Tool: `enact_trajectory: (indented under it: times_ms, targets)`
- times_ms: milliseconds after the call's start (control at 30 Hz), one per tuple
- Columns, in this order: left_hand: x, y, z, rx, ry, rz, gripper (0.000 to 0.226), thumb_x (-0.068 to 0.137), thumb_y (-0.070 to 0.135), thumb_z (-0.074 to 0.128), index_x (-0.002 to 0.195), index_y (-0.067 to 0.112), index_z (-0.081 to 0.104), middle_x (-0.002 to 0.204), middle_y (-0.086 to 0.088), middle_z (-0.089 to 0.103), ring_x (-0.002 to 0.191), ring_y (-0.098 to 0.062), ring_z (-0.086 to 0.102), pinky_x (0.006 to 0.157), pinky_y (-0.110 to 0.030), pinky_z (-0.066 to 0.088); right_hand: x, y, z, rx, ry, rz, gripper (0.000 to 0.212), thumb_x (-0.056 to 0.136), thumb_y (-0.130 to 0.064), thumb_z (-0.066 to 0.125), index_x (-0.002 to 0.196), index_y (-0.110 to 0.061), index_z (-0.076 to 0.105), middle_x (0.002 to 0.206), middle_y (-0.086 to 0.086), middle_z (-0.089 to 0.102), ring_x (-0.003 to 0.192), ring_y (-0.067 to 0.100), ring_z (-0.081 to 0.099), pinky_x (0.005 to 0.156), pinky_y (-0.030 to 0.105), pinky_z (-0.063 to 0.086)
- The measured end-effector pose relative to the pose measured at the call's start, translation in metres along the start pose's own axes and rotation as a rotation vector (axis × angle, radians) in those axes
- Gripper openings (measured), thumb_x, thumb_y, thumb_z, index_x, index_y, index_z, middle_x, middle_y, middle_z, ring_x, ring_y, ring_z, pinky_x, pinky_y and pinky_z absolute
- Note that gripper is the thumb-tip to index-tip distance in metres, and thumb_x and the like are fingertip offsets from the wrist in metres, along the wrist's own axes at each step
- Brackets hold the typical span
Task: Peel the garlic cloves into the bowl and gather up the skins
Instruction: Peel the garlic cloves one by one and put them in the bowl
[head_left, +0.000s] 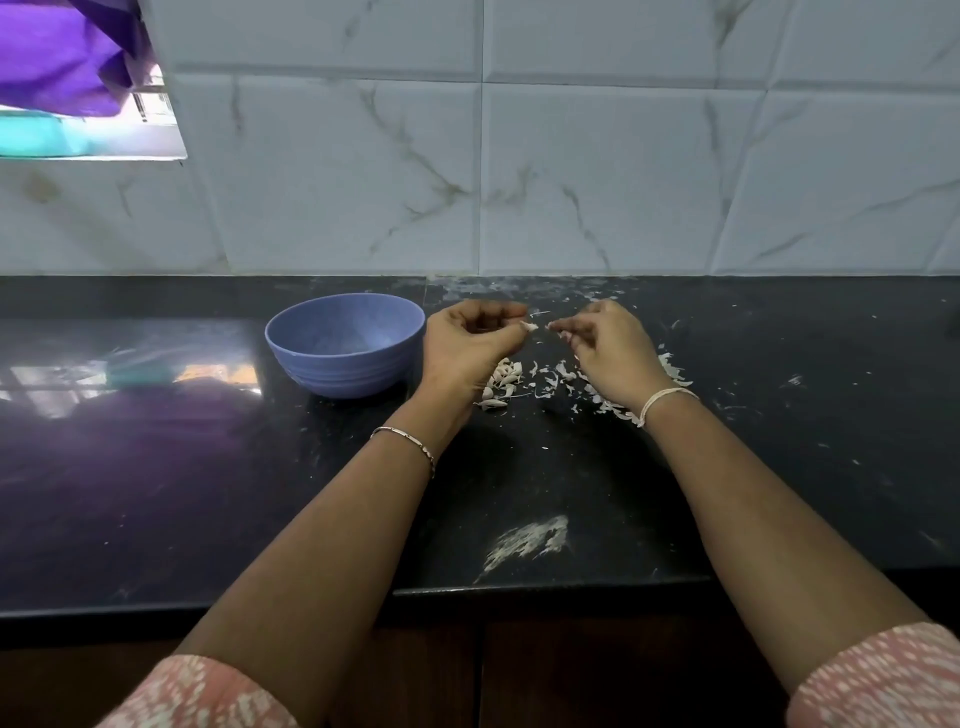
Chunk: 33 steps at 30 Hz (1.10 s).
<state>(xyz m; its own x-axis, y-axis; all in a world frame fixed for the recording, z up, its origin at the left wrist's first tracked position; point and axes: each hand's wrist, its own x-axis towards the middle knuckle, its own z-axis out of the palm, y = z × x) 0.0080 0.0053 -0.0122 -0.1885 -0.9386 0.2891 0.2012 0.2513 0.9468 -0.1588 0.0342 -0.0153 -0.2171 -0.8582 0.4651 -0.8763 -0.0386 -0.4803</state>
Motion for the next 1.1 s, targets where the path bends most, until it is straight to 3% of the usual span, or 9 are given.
enact_trajectory:
  times_ms: [133, 200, 333, 400, 567, 700, 833, 967, 1100]
  targets:
    - [0.002, 0.006, 0.0, 0.083, 0.038, 0.061, 0.018, 0.077, -0.002, 0.074, 0.082, 0.015, 0.076, 0.079, -0.007, 0.073, 0.077, -0.019, 0.068, 0.085, -0.04, 0.059, -0.004, -0.003, -0.011, -0.165, 0.129, -0.028, 0.004, 0.085, -0.014, 0.073, 0.082, -0.016, 0.075, 0.1, 0.002, 0.062, 0.095, 0.018, 0.058, 0.081, 0.026, 0.042]
    - [0.003, 0.012, -0.004, 0.15, 0.074, 0.13, 0.021, 0.077, 0.002, 0.074, 0.079, 0.023, 0.075, 0.077, -0.001, 0.074, 0.079, -0.018, 0.07, 0.082, -0.038, 0.06, -0.006, -0.005, -0.012, -0.193, 0.143, -0.027, 0.011, 0.081, -0.01, 0.074, 0.075, -0.017, 0.068, 0.09, 0.002, 0.066, 0.088, 0.022, 0.062, 0.077, 0.03, 0.048]
    - [0.007, 0.031, -0.022, 0.404, 0.186, 0.264, 0.018, 0.078, 0.007, 0.069, 0.082, 0.024, 0.074, 0.07, 0.013, 0.069, 0.066, -0.003, 0.064, 0.071, -0.02, 0.055, -0.011, -0.006, -0.004, -0.229, 0.001, -0.083, 0.03, 0.09, -0.001, 0.058, 0.111, -0.019, 0.071, 0.106, 0.003, 0.073, 0.101, 0.024, 0.067, 0.088, 0.04, 0.054]
    - [0.013, 0.044, -0.039, 0.603, 0.194, 0.286, 0.015, 0.08, 0.008, 0.067, 0.087, 0.02, 0.074, 0.072, 0.012, 0.067, 0.068, -0.003, 0.063, 0.07, -0.015, 0.051, -0.011, -0.007, -0.003, -0.28, -0.027, -0.084, 0.034, 0.092, -0.002, 0.057, 0.115, -0.022, 0.071, 0.109, 0.003, 0.073, 0.101, 0.025, 0.068, 0.09, 0.042, 0.055]
    - [0.028, 0.062, -0.081, 1.094, 0.123, 0.172, 0.016, 0.082, 0.004, 0.06, 0.09, 0.015, 0.068, 0.087, 0.001, 0.066, 0.089, -0.019, 0.06, 0.078, -0.025, 0.044, -0.013, -0.025, -0.001, -0.387, -0.006, -0.136, 0.005, 0.091, -0.024, 0.065, 0.09, -0.019, 0.066, 0.092, 0.001, 0.07, 0.093, 0.024, 0.064, 0.076, 0.035, 0.052]
    - [0.035, 0.066, -0.099, 1.374, -0.012, 0.045, 0.023, 0.087, 0.004, 0.054, 0.098, 0.013, 0.073, 0.104, -0.011, 0.07, 0.099, -0.031, 0.062, 0.085, -0.034, 0.051, -0.018, -0.028, 0.008, -0.463, -0.062, -0.271, 0.018, 0.087, -0.006, 0.062, 0.091, -0.019, 0.05, 0.098, 0.001, 0.055, 0.097, 0.024, 0.055, 0.071, 0.034, 0.047]
    - [0.034, 0.065, -0.097, 1.425, -0.024, 0.096, 0.027, 0.093, 0.012, 0.049, 0.107, 0.016, 0.073, 0.11, -0.012, 0.069, 0.1, -0.033, 0.062, 0.086, -0.037, 0.052, -0.016, -0.022, 0.01, -0.546, -0.102, -0.335, 0.031, 0.088, 0.003, 0.054, 0.113, -0.015, 0.061, 0.111, 0.003, 0.058, 0.108, 0.024, 0.053, 0.081, 0.034, 0.051]
    - [0.015, 0.067, -0.063, 1.326, -0.022, 0.346, 0.021, 0.09, 0.016, 0.055, 0.103, 0.016, 0.072, 0.104, -0.01, 0.071, 0.1, -0.031, 0.063, 0.084, -0.037, 0.05, -0.013, -0.03, 0.007, -0.511, -0.076, -0.287, 0.009, 0.094, -0.022, 0.061, 0.097, -0.015, 0.065, 0.102, 0.001, 0.057, 0.103, 0.022, 0.054, 0.077, 0.036, 0.051]
    - [-0.005, 0.051, -0.018, 1.344, -0.238, 0.385, 0.017, 0.088, 0.016, 0.057, 0.098, 0.01, 0.07, 0.101, -0.013, 0.07, 0.099, -0.032, 0.063, 0.083, -0.037, 0.05, -0.009, -0.034, 0.01, -0.38, -0.116, -0.336, 0.015, 0.084, -0.001, 0.059, 0.09, -0.014, 0.06, 0.097, 0.004, 0.054, 0.095, 0.027, 0.056, 0.075, 0.039, 0.047]
